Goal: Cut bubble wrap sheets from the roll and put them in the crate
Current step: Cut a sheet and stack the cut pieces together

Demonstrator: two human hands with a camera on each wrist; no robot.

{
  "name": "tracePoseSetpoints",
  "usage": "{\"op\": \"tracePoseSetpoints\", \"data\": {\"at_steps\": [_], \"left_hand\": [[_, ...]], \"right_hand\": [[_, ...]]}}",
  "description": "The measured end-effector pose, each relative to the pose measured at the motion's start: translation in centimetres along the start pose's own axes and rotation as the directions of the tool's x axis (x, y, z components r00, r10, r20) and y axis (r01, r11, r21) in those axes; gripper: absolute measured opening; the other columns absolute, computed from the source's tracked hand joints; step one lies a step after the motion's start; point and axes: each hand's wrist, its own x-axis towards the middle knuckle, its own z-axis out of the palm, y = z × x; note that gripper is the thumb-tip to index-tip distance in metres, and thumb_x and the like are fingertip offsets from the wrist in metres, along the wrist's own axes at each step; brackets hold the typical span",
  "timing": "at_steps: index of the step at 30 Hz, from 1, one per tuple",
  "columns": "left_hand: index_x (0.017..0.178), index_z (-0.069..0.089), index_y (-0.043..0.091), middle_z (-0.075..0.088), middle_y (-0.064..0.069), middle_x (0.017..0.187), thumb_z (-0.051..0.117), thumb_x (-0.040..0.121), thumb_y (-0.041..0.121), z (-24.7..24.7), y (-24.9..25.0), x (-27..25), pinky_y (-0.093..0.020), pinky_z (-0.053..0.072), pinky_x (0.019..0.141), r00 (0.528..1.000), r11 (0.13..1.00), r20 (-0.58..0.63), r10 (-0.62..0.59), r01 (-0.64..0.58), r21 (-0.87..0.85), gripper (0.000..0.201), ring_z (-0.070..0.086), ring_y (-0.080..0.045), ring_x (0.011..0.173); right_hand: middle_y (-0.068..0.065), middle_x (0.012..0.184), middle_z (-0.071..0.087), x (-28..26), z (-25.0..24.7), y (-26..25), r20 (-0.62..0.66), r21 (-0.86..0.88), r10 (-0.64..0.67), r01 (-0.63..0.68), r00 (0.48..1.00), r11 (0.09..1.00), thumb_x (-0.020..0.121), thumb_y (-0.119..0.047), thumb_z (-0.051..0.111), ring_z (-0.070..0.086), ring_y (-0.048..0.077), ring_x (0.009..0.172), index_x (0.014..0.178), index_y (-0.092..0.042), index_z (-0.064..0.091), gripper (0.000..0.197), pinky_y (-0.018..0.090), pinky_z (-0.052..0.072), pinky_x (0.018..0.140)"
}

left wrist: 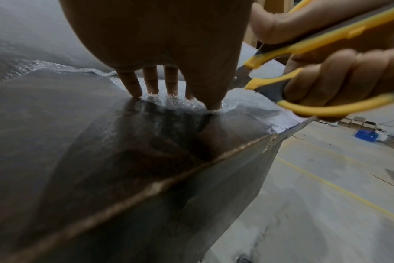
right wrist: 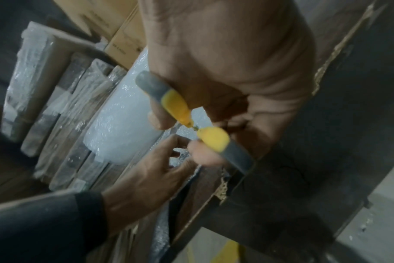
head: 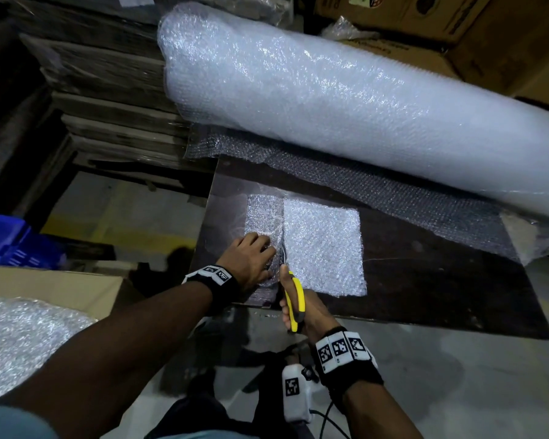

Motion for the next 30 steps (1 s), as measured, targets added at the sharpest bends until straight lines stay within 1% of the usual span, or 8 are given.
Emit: {"op": "tracePoseSetpoints", "data": {"at_steps": [5,10,16,20,22,24,27,30], "left_hand": [[0.117,0.056,0.025,0.051,-0.002,0.13,0.064,0.083,0.055,-0.1,0.1,0.1,-0.042,0.044,0.087,1.0,1.0,0.005,-0.012,0.012,-0.002,0.046,0.047,-0.025,0.117],[0.115,0.058,0.023,0.052,-0.003,0.129,0.064,0.083,0.054,-0.3,0.1,0.2,-0.042,0.044,0.086,1.0,1.0,0.011,-0.014,0.014,-0.015,0.045,0.048,-0.026,0.116],[0.117,0.059,0.022,0.053,-0.004,0.131,0.064,0.083,0.049,-0.6,0.2,0.2,-0.042,0.045,0.088,0.999,0.999,0.035,-0.02,0.021,-0.04,0.044,0.05,-0.027,0.118],[0.119,0.058,0.023,0.053,-0.003,0.131,0.062,0.084,0.052,-0.7,0.1,0.3,-0.041,0.045,0.087,0.999,1.0,0.041,-0.018,0.019,-0.021,0.045,0.049,-0.026,0.116],[0.118,0.058,0.024,0.053,-0.003,0.129,0.063,0.083,0.052,-0.5,0.1,0.4,-0.04,0.045,0.087,0.999,1.0,0.041,-0.02,0.021,-0.017,0.045,0.049,-0.025,0.115],[0.116,0.059,0.024,0.054,-0.002,0.127,0.065,0.082,0.051,-0.6,0.0,0.6,-0.041,0.046,0.084,0.999,1.0,0.037,-0.015,0.016,-0.016,0.045,0.051,-0.025,0.113],[0.108,0.062,0.022,0.059,-0.004,0.116,0.068,0.078,0.052,-1.0,0.0,0.8,-0.041,0.047,0.075,0.999,0.999,0.031,-0.009,0.008,0.033,0.043,0.055,-0.027,0.103],[0.102,0.063,0.02,0.061,-0.005,0.111,0.071,0.075,0.055,-1.3,-0.4,1.0,-0.04,0.046,0.076,0.998,0.995,-0.004,-0.066,0.066,0.073,0.045,0.055,-0.027,0.101]], "right_hand": [[0.003,0.05,0.054,0.3,-0.2,-0.2,0.02,-0.056,0.048,-0.046,0.999,0.997,0.058,-0.094,0.051,0.053,0.02,0.043,0.077,-0.009,0.061,0.087,0.024,0.046,0.047],[0.003,0.045,0.051,0.9,-0.2,-0.5,-0.018,-0.048,0.034,-0.034,0.999,0.998,0.048,-0.096,0.054,0.051,0.021,0.04,0.074,-0.008,0.062,0.092,0.026,0.043,0.047],[0.003,0.046,0.052,1.0,-0.5,-1.0,-0.005,-0.032,0.059,-0.06,0.998,0.998,0.063,-0.084,0.062,0.05,0.019,0.039,0.064,-0.008,0.058,0.076,0.022,0.043,0.043],[0.005,0.047,0.054,1.3,-0.3,-1.2,0.009,-0.021,0.084,-0.084,0.996,0.996,0.047,-0.09,0.06,0.052,0.021,0.04,0.064,-0.006,0.06,0.086,0.024,0.044,0.046],[0.006,0.048,0.055,1.6,-0.2,-1.5,0.039,-0.024,0.095,-0.094,0.995,0.995,0.046,-0.089,0.058,0.053,0.022,0.041,0.065,-0.004,0.061,0.088,0.024,0.046,0.047],[0.005,0.047,0.054,1.6,-0.4,-1.6,0.036,-0.026,0.099,-0.098,0.994,0.995,0.05,-0.089,0.062,0.052,0.021,0.04,0.065,-0.004,0.059,0.086,0.024,0.046,0.046],[0.004,0.046,0.051,1.4,-1.0,-0.9,0.011,-0.02,0.04,-0.04,0.999,0.999,0.07,-0.079,0.065,0.049,0.019,0.039,0.065,-0.007,0.056,0.073,0.021,0.041,0.041],[0.005,0.049,0.051,1.2,-1.0,-0.6,0.009,-0.016,0.036,-0.036,0.999,0.999,0.063,-0.082,0.064,0.049,0.019,0.04,0.065,-0.008,0.055,0.074,0.024,0.041,0.043]]}}
